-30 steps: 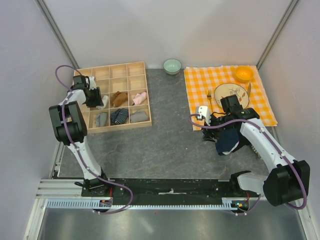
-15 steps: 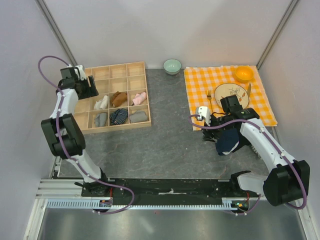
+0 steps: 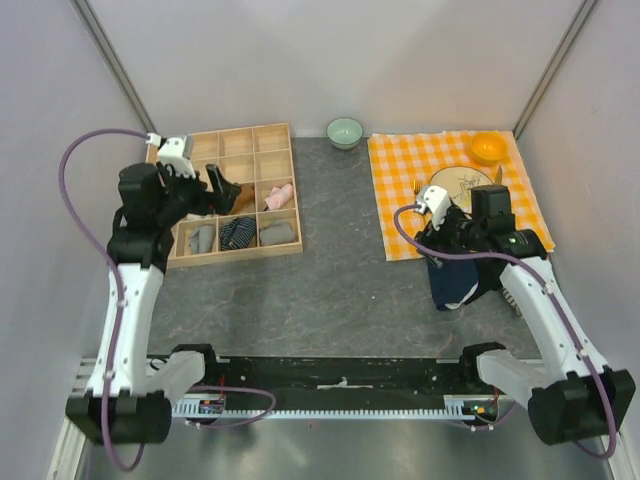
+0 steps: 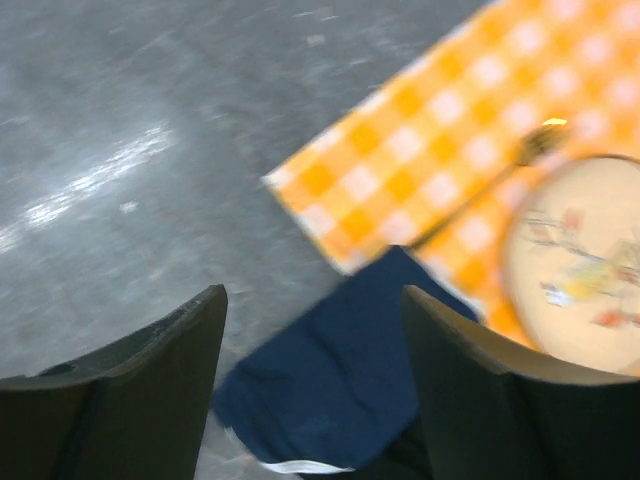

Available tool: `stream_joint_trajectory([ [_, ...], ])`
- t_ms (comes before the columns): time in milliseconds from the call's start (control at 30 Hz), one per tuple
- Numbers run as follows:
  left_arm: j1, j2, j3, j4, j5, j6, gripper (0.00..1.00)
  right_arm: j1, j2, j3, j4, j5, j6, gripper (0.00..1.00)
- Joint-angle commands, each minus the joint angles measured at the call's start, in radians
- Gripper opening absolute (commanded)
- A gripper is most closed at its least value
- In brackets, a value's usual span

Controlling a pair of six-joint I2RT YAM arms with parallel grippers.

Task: Roll the underwear
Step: Reset both arms

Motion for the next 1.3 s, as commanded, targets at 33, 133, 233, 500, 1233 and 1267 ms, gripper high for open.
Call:
stream_joint_trajectory([
  [33,-0.064,-0.275,-0.101,-0.082,0.070,0.029,0.94,-0.060,-0.116,0.049,0.295,0.239,0.320,0.98],
  [133,-0.103,-0.426,-0.246,0.011,0.186,-0.052,0.96,-0.063,-0.161,0.076,0.393,0.422,0.562,0.98],
  [233,-0.121,-0.506,-0.356,0.048,0.263,-0.052,0.96,-0.063,-0.165,0.130,0.384,0.515,0.656,0.98],
  [500,-0.199,-0.687,-0.497,0.096,0.098,-0.037,0.97,-0.066,-0.225,0.200,0.313,0.611,0.669,0.98],
  [1233,-0.316,-0.873,-0.602,0.137,-0.032,-0.038,0.98,-0.220,-0.304,0.161,0.249,0.436,0.715,0.98],
  [1267,-0.317,-0.873,-0.603,0.139,-0.032,-0.038,0.98,-0.223,-0.305,0.161,0.243,0.436,0.715,0.98],
])
